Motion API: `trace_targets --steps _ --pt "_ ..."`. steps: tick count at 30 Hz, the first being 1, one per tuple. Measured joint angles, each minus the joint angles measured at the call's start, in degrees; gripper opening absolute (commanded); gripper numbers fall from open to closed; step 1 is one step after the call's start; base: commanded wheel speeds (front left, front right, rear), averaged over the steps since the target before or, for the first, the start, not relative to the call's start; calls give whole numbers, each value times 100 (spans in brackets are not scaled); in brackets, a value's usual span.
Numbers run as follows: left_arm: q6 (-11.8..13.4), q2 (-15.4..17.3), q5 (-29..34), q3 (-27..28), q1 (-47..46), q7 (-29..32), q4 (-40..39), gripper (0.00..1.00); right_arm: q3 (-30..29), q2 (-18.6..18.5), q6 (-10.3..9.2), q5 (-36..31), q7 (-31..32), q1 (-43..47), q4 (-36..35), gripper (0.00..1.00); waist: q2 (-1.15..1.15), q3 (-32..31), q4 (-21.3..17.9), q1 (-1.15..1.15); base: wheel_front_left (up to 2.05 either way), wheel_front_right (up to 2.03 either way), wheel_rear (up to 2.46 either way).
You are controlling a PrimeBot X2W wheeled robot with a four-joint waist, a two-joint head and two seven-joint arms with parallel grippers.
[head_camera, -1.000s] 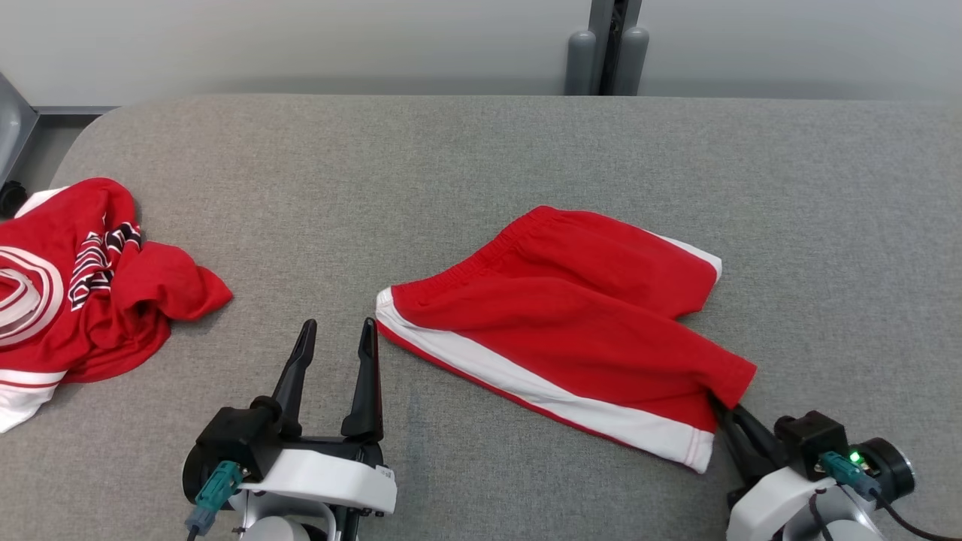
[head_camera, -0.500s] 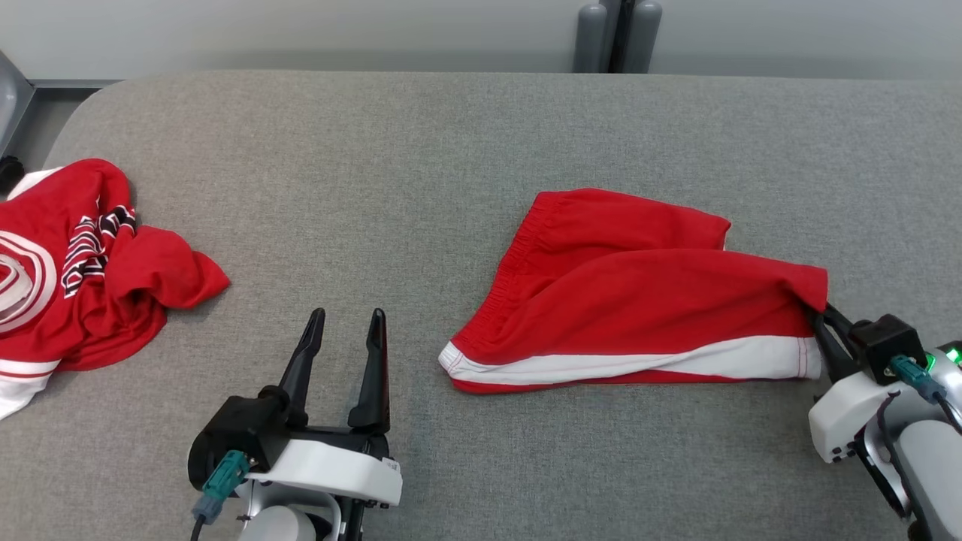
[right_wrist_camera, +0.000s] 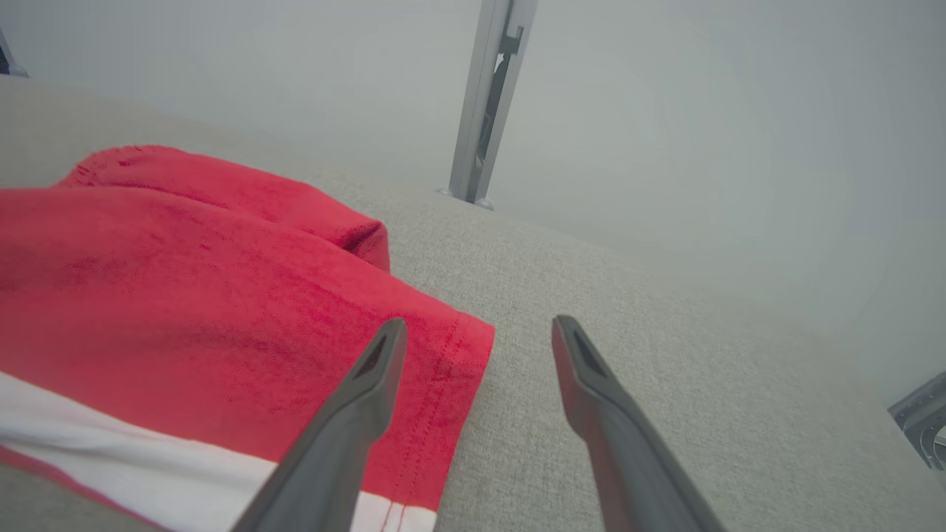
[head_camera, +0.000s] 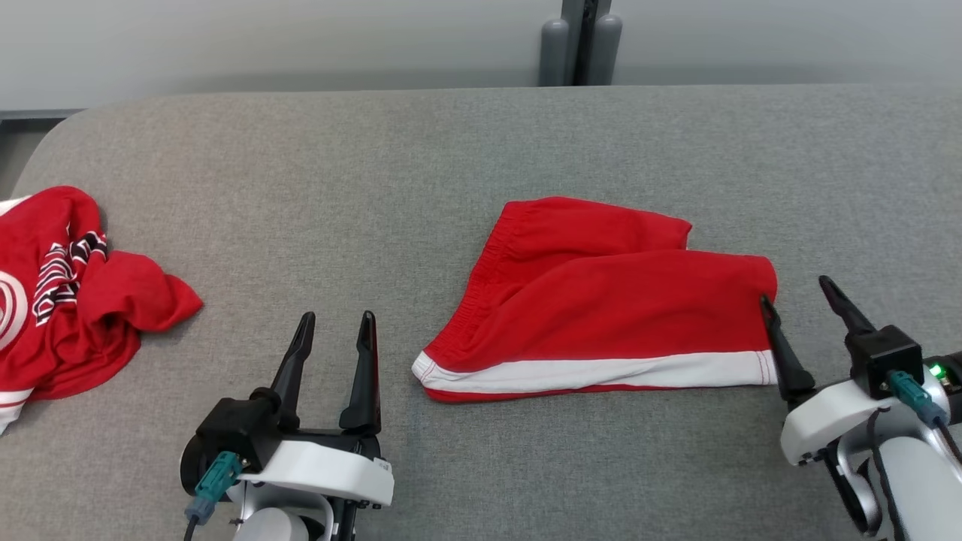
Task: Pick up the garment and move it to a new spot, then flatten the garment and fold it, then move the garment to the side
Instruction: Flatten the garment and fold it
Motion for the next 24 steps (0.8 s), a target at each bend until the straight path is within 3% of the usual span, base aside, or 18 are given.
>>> trace_targets --steps 12,24 --pt "-18 -1 232 31 275 0 -189 100 -188 694 0 198 0 1196 -1788 100 0 -486 -325 0 0 0 0" --pt "100 0 822 112 905 0 -119 100 -294 827 0 380 1 2250 -2071 100 0 -1046 -332 0 0 0 0"
